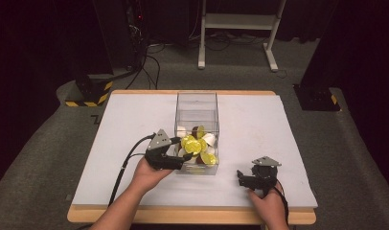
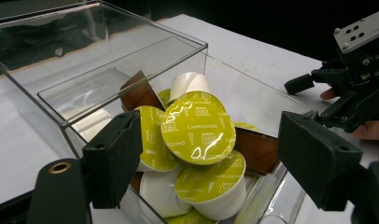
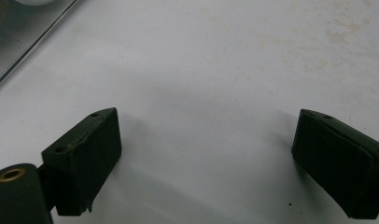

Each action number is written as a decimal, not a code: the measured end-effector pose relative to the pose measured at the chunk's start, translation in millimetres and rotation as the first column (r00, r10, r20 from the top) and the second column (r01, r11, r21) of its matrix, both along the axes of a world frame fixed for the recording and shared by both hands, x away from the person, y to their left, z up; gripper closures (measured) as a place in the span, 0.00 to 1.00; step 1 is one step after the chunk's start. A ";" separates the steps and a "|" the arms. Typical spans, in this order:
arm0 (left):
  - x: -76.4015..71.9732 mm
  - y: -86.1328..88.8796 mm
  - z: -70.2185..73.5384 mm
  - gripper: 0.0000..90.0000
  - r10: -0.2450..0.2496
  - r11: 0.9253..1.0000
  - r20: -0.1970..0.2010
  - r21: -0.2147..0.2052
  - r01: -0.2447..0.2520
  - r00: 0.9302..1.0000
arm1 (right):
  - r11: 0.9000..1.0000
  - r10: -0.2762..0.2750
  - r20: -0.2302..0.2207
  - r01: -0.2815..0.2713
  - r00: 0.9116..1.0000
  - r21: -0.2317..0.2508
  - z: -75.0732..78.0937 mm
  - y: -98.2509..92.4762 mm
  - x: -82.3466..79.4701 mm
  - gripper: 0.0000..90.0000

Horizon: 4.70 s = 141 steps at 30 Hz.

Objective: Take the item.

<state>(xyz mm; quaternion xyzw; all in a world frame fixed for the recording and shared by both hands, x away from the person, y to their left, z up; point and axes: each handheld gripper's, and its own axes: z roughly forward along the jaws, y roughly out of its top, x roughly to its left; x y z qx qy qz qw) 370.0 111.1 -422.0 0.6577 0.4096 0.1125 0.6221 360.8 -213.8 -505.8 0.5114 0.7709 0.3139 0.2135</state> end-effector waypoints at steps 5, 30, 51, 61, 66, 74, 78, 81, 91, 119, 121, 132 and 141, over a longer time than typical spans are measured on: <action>4.0 -4.3 -1.6 0.26 0.003 1.000 -0.005 0.009 -0.003 1.000 | 1.000 0.000 0.000 0.000 1.000 0.000 0.0 0.0 0.0 0.09; 18.8 -25.0 -10.9 0.28 0.003 0.994 -0.027 0.106 -0.001 1.000 | 1.000 0.001 0.001 -0.001 1.000 -0.001 0.0 -0.1 0.0 0.09; 21.9 -34.5 -19.1 0.35 0.014 0.980 -0.017 0.201 -0.010 1.000 | 1.000 -0.001 0.000 0.001 1.000 0.000 0.0 -0.1 0.0 0.09; 20.6 -32.7 -21.6 0.41 0.010 0.984 -0.011 0.178 -0.007 1.000 | 1.000 0.000 0.000 0.000 1.000 0.000 0.0 -0.1 0.1 0.09; 20.0 -31.1 -21.6 0.42 0.009 0.986 -0.016 0.167 -0.007 1.000 | 1.000 0.000 0.000 0.000 1.000 0.000 0.0 -0.1 0.1 0.09; 17.8 -29.8 -19.7 0.42 0.008 0.993 -0.016 0.121 -0.006 1.000 | 1.000 0.000 0.000 0.000 1.000 0.000 0.0 -0.1 0.1 0.09; 16.7 -28.1 -18.1 0.42 0.002 0.993 -0.002 0.122 -0.002 1.000 | 1.000 0.000 0.000 0.000 1.000 0.000 0.0 -0.1 0.1 0.09; 15.3 -27.7 -16.5 0.42 0.003 0.995 0.000 0.104 -0.003 1.000 | 1.000 0.000 0.000 0.000 1.000 0.000 0.0 -0.1 0.1 0.09; 12.5 -24.3 -12.8 0.42 0.002 0.997 0.023 0.074 -0.004 1.000 | 1.000 0.000 0.001 0.000 1.000 0.000 0.0 -0.1 0.0 0.09; -0.4 -6.0 2.2 0.42 0.025 0.998 0.094 -0.064 -0.019 0.995 | 1.000 0.000 0.000 0.000 1.000 0.000 0.0 0.0 0.1 0.09; -1.6 -4.6 3.5 0.42 0.030 0.997 0.096 -0.073 -0.023 0.995 | 1.000 -0.001 0.000 0.001 1.000 0.000 0.0 -0.1 0.0 0.09; -7.0 7.0 7.7 0.42 0.030 0.996 0.109 -0.084 -0.021 0.994 | 1.000 0.000 0.001 0.000 1.000 0.000 0.0 -0.1 0.1 0.09; -10.3 18.0 11.5 0.42 0.052 0.995 0.121 -0.089 -0.041 0.991 | 1.000 0.000 0.000 0.000 1.000 0.000 0.0 -0.1 0.1 0.09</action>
